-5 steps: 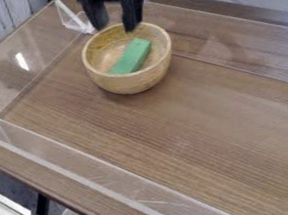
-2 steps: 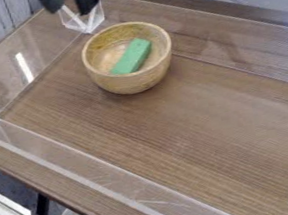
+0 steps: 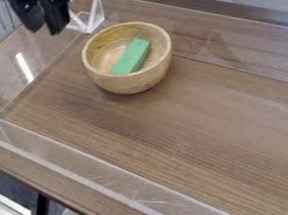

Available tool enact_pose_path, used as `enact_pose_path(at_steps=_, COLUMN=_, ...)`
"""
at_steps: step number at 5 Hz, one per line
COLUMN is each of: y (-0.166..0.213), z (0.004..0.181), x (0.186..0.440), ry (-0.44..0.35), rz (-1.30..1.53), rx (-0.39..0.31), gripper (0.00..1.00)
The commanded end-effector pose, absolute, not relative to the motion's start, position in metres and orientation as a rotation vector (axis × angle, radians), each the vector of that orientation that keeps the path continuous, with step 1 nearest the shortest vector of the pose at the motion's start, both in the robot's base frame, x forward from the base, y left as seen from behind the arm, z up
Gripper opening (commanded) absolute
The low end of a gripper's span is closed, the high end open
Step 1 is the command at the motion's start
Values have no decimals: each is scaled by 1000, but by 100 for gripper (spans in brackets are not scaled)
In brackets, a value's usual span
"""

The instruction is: Put the green block in the brown bowl

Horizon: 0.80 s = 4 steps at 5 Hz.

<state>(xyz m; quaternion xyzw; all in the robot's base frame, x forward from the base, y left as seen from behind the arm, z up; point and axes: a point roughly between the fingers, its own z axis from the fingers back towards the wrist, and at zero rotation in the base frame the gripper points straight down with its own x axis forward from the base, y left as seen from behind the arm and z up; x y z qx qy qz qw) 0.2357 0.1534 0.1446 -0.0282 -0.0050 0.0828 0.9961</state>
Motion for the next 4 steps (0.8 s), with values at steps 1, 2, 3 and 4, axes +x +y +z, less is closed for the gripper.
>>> enact_pose_path(at_steps=1, y=167, z=145, x=237, ry=-39, rz=178, rx=-6, gripper=0)
enact_pose_path(at_steps=2, y=171, z=133, x=234, ry=-13, rz=181, rx=13, gripper=0)
enact_pose_path(at_steps=3, y=175, z=119, x=235, ry=12, rz=174, rx=29, gripper=0)
enact_pose_path(at_steps=4, y=174, z=103, x=237, ry=39, rz=160, rx=41, gripper=0)
